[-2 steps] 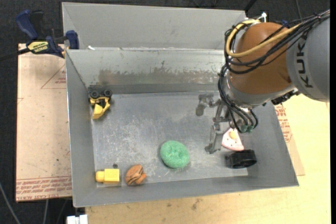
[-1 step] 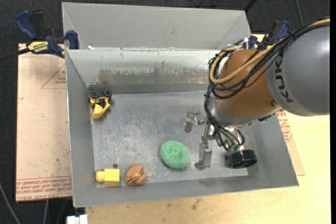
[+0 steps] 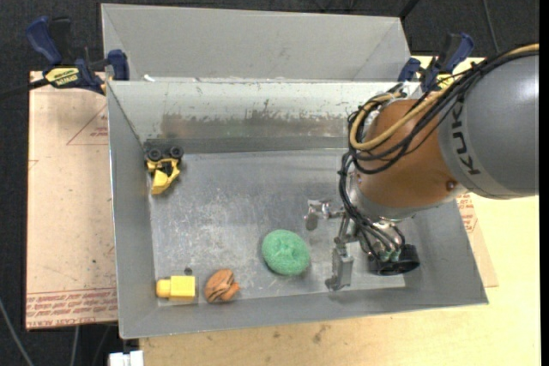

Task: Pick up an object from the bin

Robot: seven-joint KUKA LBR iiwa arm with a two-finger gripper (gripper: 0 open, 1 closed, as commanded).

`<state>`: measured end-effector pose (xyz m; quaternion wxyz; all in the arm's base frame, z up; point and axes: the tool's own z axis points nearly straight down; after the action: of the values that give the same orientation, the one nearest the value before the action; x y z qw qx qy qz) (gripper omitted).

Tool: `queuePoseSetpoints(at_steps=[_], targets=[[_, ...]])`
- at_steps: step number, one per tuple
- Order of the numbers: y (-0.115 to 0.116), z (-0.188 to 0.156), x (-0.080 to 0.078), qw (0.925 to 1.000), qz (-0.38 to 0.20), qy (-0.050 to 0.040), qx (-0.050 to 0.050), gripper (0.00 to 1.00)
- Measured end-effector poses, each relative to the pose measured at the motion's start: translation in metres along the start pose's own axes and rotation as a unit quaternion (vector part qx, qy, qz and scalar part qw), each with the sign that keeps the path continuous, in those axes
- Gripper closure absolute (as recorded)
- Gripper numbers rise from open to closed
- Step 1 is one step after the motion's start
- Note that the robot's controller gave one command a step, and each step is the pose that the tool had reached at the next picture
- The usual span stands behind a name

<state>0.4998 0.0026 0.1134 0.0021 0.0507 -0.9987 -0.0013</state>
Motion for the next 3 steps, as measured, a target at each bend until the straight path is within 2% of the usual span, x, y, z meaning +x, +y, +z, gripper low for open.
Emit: queuePoseSetpoints(at_steps=[1,2,3], targets=[[0.036,0.029,-0.003,1.0,-0.003,-0.0023,0.002,0.0],[0.037,0.043,0.004,0.9989,0.046,-0.0022,0.0,1.0],[0.037,0.044,0.004,0.9989,0.046,-0.0023,0.0,1.0]])
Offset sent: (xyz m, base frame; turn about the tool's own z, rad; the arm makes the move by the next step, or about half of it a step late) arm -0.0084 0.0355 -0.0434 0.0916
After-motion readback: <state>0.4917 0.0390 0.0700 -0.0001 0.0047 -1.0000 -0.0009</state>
